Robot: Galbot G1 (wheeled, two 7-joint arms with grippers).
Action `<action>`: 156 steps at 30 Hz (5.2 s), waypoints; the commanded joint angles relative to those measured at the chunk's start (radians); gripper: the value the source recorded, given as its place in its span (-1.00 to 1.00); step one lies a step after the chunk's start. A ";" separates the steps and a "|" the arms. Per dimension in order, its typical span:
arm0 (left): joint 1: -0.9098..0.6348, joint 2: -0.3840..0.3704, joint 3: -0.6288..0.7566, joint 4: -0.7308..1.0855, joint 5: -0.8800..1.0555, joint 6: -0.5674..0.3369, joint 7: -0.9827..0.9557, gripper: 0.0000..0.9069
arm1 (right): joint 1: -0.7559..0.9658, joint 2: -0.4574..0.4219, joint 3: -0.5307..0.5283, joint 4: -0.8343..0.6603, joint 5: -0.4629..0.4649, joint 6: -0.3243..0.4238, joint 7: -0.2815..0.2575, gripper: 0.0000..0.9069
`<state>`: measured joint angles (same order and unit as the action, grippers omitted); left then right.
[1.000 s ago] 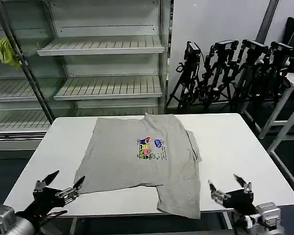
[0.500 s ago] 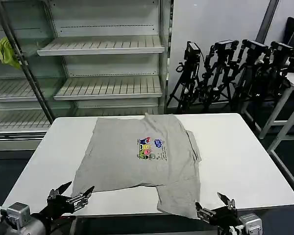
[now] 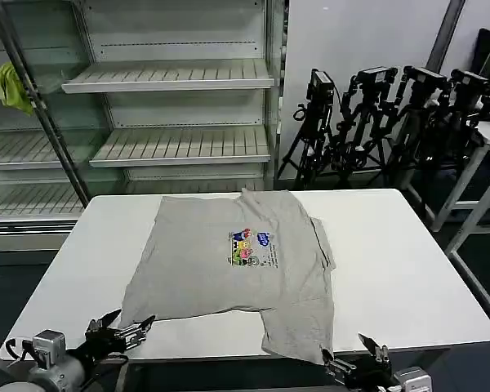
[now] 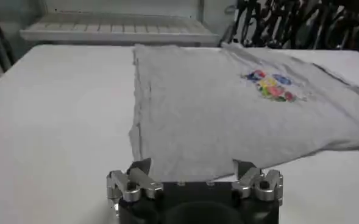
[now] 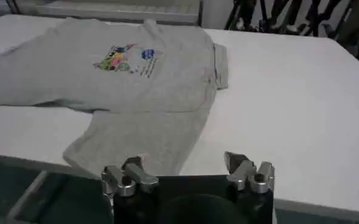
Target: Fold and organize the clothes.
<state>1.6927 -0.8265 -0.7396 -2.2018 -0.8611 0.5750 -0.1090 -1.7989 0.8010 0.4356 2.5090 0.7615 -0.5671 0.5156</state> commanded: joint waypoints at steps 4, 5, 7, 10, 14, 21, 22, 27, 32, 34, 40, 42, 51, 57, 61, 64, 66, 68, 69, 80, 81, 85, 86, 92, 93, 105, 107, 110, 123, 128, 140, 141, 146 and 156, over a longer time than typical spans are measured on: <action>-0.040 0.006 0.027 0.085 0.015 0.001 0.006 1.00 | -0.007 0.010 -0.017 -0.005 -0.012 0.000 0.001 1.00; -0.040 0.007 0.028 0.087 0.016 0.001 0.007 1.00 | -0.004 0.012 -0.020 -0.006 -0.013 0.000 0.001 1.00; -0.039 0.006 0.030 0.090 0.025 0.001 0.010 1.00 | 0.004 0.018 -0.030 -0.014 -0.014 0.001 0.000 1.00; -0.040 0.006 0.033 0.090 0.030 0.001 0.012 1.00 | 0.008 0.021 -0.047 -0.019 -0.024 0.001 -0.002 1.00; -0.042 0.005 0.040 0.093 0.040 0.001 0.016 0.84 | 0.009 0.023 -0.061 -0.030 -0.034 0.007 -0.008 1.00; -0.035 0.000 0.043 0.086 0.056 0.001 0.024 0.02 | 0.033 0.036 -0.109 -0.064 -0.059 0.014 -0.020 -0.31; -0.033 0.000 0.042 0.084 0.058 0.001 0.025 0.00 | 0.034 0.036 -0.113 -0.066 -0.062 0.014 -0.022 -0.49; -0.021 0.000 0.033 0.080 0.064 0.001 0.030 -0.27 | 0.037 0.039 -0.123 -0.070 -0.067 0.013 -0.028 -1.00; -0.019 -0.002 0.032 0.079 0.071 0.000 0.037 -0.51 | 0.037 0.041 -0.125 -0.074 -0.073 0.016 -0.032 -1.00; -0.018 -0.003 0.033 0.079 0.074 -0.001 0.039 -0.62 | 0.037 0.041 -0.125 -0.075 -0.076 0.018 -0.034 -1.00; -0.014 -0.004 0.032 0.078 0.086 0.001 0.049 -0.89 | 0.032 0.044 -0.124 -0.073 -0.084 0.021 -0.039 -1.00; -0.013 -0.004 0.031 0.078 0.092 0.001 0.052 -0.89 | 0.032 0.045 -0.124 -0.073 -0.087 0.022 -0.041 -1.00; 0.001 -0.006 0.025 0.072 0.129 -0.001 0.082 -0.91 | 0.025 0.046 -0.127 -0.073 -0.110 0.040 -0.053 -1.00; 0.003 -0.006 0.017 0.061 0.141 -0.010 0.089 -0.91 | 0.022 0.041 -0.121 -0.063 -0.120 0.051 -0.056 -1.00; 0.016 -0.003 -0.004 0.044 0.142 -0.019 0.089 -0.91 | 0.008 0.036 -0.113 -0.048 -0.125 0.054 -0.057 -1.00; 0.039 0.001 -0.026 0.013 0.141 -0.021 0.089 -0.91 | -0.009 0.029 -0.098 -0.024 -0.126 0.055 -0.056 -1.00; 0.061 0.002 -0.049 -0.015 0.140 -0.021 0.089 -0.89 | -0.030 0.024 -0.080 0.003 -0.126 0.056 -0.055 -1.00; 0.091 0.003 -0.066 -0.042 0.138 -0.017 0.089 -0.89 | -0.049 0.019 -0.065 0.024 -0.126 0.056 -0.052 -1.00; 0.103 0.005 -0.073 -0.052 0.136 -0.015 0.089 -0.91 | -0.061 0.017 -0.059 0.035 -0.126 0.056 -0.051 -1.00; 0.226 0.043 -0.177 -0.114 0.123 -0.013 0.087 -0.89 | -0.198 -0.061 0.073 0.109 -0.089 0.059 -0.023 -1.00; 0.232 0.044 -0.180 -0.118 0.122 -0.013 0.086 -0.89 | -0.201 -0.063 0.080 0.109 -0.085 0.059 -0.022 -1.00; 0.253 0.053 -0.194 -0.131 0.119 -0.008 0.088 -0.89 | -0.205 -0.092 0.111 0.109 -0.078 0.082 -0.017 -1.00; 0.249 0.054 -0.195 -0.129 0.120 -0.009 0.088 -0.89 | -0.197 -0.096 0.114 0.109 -0.078 0.091 -0.020 -1.00; 0.174 0.049 -0.172 -0.094 0.119 -0.019 0.088 -0.89 | -0.058 -0.094 0.100 0.064 -0.095 0.176 -0.050 -1.00; 0.146 0.049 -0.167 -0.083 0.113 -0.019 0.089 -0.89 | -0.028 -0.093 0.089 0.050 -0.098 0.184 -0.055 -1.00; -0.140 0.076 -0.028 0.063 0.082 -0.031 0.090 -0.89 | 0.401 -0.103 -0.140 -0.173 -0.054 0.200 -0.080 -1.00; -0.190 0.082 -0.001 0.100 0.081 -0.034 0.091 -0.89 | 0.478 -0.100 -0.172 -0.219 -0.051 0.205 -0.085 -1.00; -0.257 0.082 0.041 0.148 0.081 -0.037 0.090 -0.89 | 0.560 -0.087 -0.218 -0.280 -0.051 0.211 -0.093 -1.00; -0.474 0.055 0.173 0.282 0.098 -0.041 0.091 -0.89 | 0.810 -0.021 -0.336 -0.501 -0.058 0.233 -0.142 -1.00; -0.518 0.048 0.199 0.300 0.105 -0.041 0.091 -0.89 | 0.864 -0.009 -0.358 -0.542 -0.068 0.238 -0.169 -1.00; -0.585 0.048 0.260 0.353 0.124 -0.054 0.100 -0.91 | 1.046 0.014 -0.481 -0.640 -0.078 0.234 -0.210 -1.00; -0.587 0.047 0.264 0.359 0.127 -0.055 0.101 -0.89 | 1.055 0.018 -0.492 -0.648 -0.081 0.234 -0.211 -1.00; -0.598 0.038 0.282 0.384 0.140 -0.063 0.106 -0.89 | 1.089 0.039 -0.541 -0.682 -0.090 0.235 -0.214 -1.00; -0.598 0.030 0.307 0.413 0.163 -0.071 0.110 1.00 | 1.100 0.067 -0.560 -0.728 -0.130 0.208 -0.217 1.00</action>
<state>1.1106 -0.7964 -0.4480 -1.8017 -0.6979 0.5051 -0.0002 -0.7383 0.8570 -0.0904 1.7972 0.6300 -0.3469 0.3039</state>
